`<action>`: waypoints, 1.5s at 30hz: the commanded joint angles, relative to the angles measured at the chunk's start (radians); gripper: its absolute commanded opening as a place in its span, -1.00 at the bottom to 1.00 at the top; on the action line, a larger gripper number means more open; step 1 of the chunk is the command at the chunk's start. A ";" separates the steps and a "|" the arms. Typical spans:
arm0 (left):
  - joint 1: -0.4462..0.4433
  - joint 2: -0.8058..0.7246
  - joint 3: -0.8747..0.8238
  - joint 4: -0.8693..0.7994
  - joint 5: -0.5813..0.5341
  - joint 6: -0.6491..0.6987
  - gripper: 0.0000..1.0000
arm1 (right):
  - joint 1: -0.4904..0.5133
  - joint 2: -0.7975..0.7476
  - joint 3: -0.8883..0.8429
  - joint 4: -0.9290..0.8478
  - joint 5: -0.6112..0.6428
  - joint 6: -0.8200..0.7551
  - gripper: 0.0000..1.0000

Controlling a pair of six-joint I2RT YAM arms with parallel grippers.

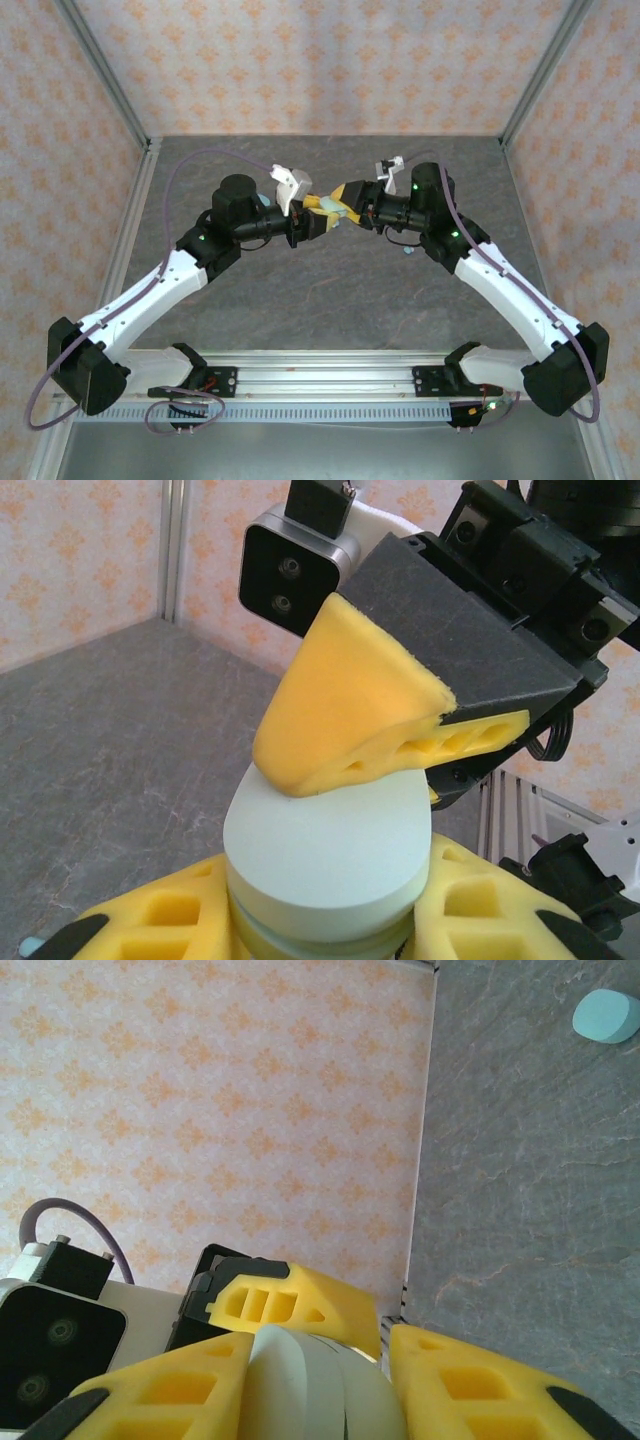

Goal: Insert wireless bluetooth earbuds into charging case

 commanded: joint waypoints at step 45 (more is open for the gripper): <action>0.230 -0.324 -0.191 -0.457 -0.587 -0.043 0.57 | -0.039 0.877 0.552 -0.213 0.121 -0.292 -0.80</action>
